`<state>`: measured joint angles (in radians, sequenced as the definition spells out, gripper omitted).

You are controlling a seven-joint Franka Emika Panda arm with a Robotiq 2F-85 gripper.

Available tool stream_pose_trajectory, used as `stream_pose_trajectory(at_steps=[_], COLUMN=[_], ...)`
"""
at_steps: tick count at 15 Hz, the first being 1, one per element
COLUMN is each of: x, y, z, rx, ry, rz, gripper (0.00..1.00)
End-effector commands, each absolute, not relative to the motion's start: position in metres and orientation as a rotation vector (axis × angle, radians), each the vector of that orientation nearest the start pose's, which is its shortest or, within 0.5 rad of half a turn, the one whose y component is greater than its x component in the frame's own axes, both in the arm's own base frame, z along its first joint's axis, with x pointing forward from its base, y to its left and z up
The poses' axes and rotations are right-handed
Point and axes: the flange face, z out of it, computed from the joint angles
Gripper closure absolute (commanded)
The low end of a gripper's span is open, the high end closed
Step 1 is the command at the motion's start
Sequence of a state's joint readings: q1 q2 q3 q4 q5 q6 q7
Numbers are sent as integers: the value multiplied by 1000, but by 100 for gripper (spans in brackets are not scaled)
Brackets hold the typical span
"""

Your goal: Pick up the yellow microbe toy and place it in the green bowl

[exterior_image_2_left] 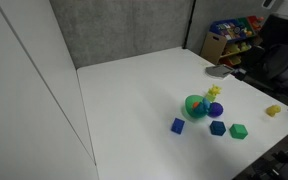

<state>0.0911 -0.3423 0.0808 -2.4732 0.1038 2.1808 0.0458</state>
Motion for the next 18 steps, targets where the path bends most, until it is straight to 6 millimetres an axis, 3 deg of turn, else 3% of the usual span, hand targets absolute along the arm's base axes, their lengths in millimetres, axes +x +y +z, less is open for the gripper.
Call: stream_pose_trajectory(at_steps=[1, 11, 18], x=[461, 539, 586], y=[54, -25, -85], z=[418, 347, 313], rx=[-3073, -3068, -3070], ry=[17, 256, 411], rz=[-59, 11, 32], gripper=[0, 0, 0])
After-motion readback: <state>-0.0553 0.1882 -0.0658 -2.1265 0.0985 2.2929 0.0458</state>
